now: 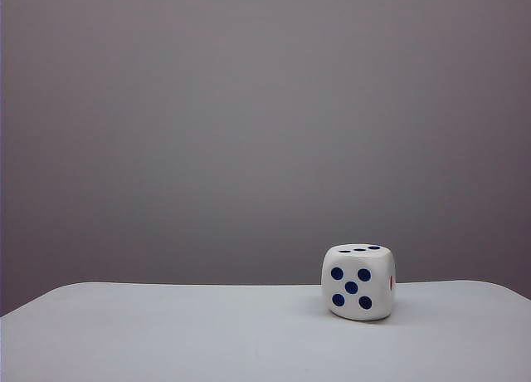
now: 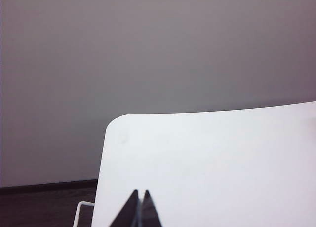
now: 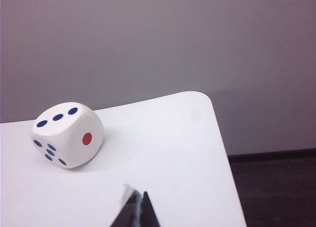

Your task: Pick up the dice on the table and roll the dice.

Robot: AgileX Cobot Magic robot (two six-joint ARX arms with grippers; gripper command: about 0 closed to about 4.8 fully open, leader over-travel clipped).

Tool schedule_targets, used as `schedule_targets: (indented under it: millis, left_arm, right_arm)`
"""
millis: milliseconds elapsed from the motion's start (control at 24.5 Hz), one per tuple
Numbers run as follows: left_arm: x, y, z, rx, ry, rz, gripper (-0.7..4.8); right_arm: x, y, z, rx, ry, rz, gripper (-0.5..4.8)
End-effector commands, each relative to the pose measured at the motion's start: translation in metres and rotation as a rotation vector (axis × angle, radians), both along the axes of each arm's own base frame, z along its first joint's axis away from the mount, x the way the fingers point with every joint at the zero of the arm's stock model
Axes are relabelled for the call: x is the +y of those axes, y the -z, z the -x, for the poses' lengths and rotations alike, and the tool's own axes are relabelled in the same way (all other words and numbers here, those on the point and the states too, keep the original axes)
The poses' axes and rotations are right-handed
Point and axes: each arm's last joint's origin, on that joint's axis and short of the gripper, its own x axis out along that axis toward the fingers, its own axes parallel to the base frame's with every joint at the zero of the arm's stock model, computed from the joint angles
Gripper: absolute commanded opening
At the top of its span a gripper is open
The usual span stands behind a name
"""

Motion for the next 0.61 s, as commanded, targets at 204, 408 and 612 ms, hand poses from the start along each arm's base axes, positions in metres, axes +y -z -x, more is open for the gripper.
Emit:
schedule_targets:
  millis: [204, 408, 612]
  left_arm:
    - [0.0, -0.002, 0.0, -0.012, 0.004, 0.003, -0.06]
    - [0.0, -0.002, 0.0, -0.013, 0.004, 0.005, -0.06]
    - [-0.006, -0.013, 0.001, -0.103, 0.208, 0.11, 0.92]
  right_arm:
    - [0.0, 0.001, 0.0, -0.006, 0.004, 0.0, -0.07]
    - [0.0, 0.001, 0.0, -0.006, 0.004, 0.0, -0.07]
    - [0.002, -0.003, -0.001, -0.04, -0.076, -0.013, -0.07]
